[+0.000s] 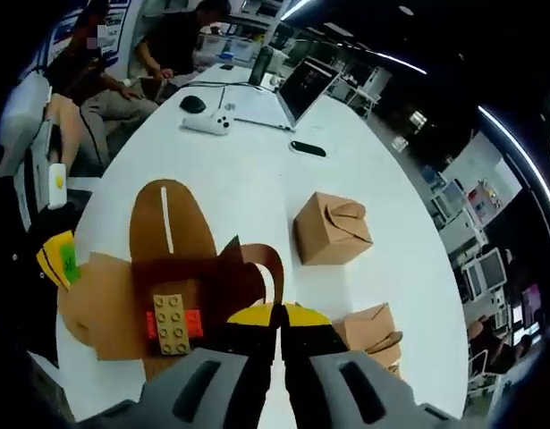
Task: Pick up one paper box from the group, open the paper box, and remove the item inside
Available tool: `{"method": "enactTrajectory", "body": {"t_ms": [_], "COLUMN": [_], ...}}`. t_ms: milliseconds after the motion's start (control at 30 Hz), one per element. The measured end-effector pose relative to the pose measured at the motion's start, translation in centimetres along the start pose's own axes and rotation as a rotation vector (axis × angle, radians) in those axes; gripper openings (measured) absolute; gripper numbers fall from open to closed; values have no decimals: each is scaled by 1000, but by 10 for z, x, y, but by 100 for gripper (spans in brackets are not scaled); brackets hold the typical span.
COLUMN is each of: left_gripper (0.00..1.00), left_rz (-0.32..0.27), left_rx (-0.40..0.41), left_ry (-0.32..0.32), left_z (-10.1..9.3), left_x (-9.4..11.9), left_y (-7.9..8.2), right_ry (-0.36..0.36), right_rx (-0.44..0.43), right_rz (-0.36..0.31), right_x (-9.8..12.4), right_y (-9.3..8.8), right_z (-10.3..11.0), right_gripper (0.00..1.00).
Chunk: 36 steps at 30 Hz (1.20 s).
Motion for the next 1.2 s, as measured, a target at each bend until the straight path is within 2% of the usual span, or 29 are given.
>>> {"method": "enactTrajectory", "body": {"t_ms": [367, 733, 1067, 1200], "left_gripper": [4, 4, 4, 4], "left_rz": [-35, -63, -67, -69], "left_rx": [40, 83, 104, 139], "left_ry": [-6, -43, -57, -76], "left_z": [-1, -12, -15, -17], "left_x": [-3, -7, -10, -15], "left_y": [-7, -16, -20, -27], "right_ry": [11, 56, 67, 72], "right_rx": [-36, -69, -89, -98], "right_rz": [22, 47, 65, 70], "right_x": [-22, -45, -49, -52], "right_y": [-4, -14, -20, -24], "right_z": [-14, -20, -15, -15], "right_gripper": [4, 4, 4, 4]}}
Point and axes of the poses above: the point that each gripper's makers call its tool centre point, and the gripper's own axes: x roughly backward along the fingers, z roughly to its left, y roughly out of its top, the point moved 7 cm from there along x, roughly backward along the fingers, and after that the axes turned 7 degrees about -x, right-handed, at the moved point
